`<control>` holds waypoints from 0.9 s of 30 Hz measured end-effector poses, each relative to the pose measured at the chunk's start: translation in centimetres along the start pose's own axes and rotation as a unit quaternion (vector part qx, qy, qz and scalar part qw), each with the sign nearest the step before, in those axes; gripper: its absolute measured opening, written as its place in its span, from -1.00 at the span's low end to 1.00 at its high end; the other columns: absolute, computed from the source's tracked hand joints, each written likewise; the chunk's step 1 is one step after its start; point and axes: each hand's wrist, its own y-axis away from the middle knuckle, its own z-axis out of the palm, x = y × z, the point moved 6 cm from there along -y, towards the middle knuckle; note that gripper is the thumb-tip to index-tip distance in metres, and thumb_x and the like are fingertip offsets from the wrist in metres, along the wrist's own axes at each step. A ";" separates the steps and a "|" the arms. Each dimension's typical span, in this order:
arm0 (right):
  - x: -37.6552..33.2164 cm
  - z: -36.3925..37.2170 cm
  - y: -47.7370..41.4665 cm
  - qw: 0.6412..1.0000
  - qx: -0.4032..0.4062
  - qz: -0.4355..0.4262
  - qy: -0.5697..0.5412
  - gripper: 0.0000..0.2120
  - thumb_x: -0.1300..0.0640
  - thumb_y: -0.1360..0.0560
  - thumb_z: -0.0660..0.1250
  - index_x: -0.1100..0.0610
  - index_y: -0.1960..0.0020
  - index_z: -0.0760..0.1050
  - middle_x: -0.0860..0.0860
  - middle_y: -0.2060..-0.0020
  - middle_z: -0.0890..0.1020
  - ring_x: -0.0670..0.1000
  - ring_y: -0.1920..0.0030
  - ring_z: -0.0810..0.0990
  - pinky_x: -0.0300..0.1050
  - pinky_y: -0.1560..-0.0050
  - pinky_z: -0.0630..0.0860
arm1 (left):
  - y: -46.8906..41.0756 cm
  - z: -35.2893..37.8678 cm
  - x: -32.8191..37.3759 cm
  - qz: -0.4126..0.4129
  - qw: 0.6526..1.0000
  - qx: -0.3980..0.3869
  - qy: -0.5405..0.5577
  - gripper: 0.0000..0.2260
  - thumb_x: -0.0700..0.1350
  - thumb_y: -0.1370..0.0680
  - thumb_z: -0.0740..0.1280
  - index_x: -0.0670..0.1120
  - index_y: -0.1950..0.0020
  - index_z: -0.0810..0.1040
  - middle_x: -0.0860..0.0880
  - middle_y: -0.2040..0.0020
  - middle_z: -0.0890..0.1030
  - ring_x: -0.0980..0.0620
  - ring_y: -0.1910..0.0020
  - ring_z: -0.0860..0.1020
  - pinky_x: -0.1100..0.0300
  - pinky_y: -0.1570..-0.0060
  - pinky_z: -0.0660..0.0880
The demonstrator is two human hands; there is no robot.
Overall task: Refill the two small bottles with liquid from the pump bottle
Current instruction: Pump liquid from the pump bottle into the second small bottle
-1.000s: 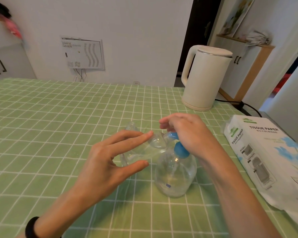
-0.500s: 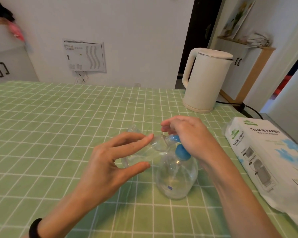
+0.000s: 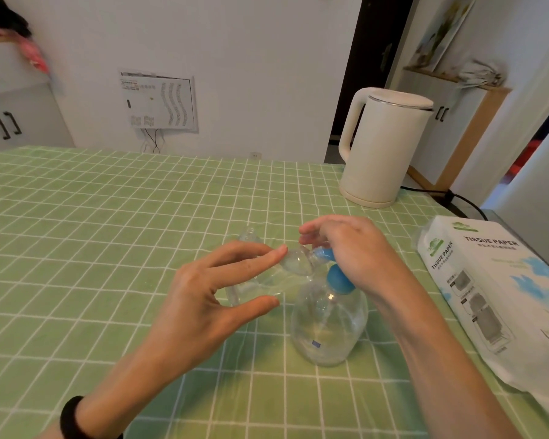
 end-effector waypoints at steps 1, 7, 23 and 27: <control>-0.1 -0.1 0.0 1.000 0.002 -0.006 0.002 -0.67 0.16 -0.61 0.16 -0.04 0.00 0.70 -0.16 0.02 0.72 -0.20 -0.06 0.61 -0.27 -0.02 0.45 | 0.0 -0.1 0.0 -0.001 1.000 0.001 0.001 -0.51 0.09 -0.46 0.50 0.12 -0.39 0.60 0.24 -0.28 0.65 0.24 -0.26 0.62 0.39 -0.28 0.50; 0.1 -0.1 -0.1 1.000 0.008 0.001 -0.001 -0.66 0.16 -0.59 0.15 -0.04 0.04 0.71 -0.16 0.08 0.74 -0.21 -0.03 0.63 -0.25 0.01 0.45 | -0.2 0.0 0.0 -0.006 1.000 -0.013 0.007 -0.51 0.06 -0.46 0.53 0.13 -0.39 0.60 0.21 -0.26 0.68 0.14 -0.23 0.66 0.12 -0.16 0.64; 0.2 -0.1 -0.1 1.000 -0.007 0.016 0.000 -0.71 0.11 -0.60 0.18 -0.06 -0.03 0.69 -0.15 0.03 0.74 -0.17 -0.10 0.63 -0.18 -0.09 0.46 | -0.3 -0.1 -0.2 -0.042 0.998 -0.023 0.029 -0.60 0.05 -0.42 0.53 0.08 -0.25 0.63 0.24 -0.17 0.69 0.17 -0.15 0.69 0.14 -0.16 0.63; 0.4 0.3 0.1 1.000 -0.010 0.030 -0.001 -0.68 0.16 -0.59 0.16 -0.05 0.02 0.69 -0.14 0.05 0.75 -0.22 -0.04 0.61 -0.24 0.00 0.43 | -0.4 -0.2 -0.1 -0.045 0.998 -0.023 0.030 -0.60 0.06 -0.43 0.52 0.05 -0.25 0.65 0.23 -0.17 0.70 0.16 -0.16 0.69 0.11 -0.16 0.63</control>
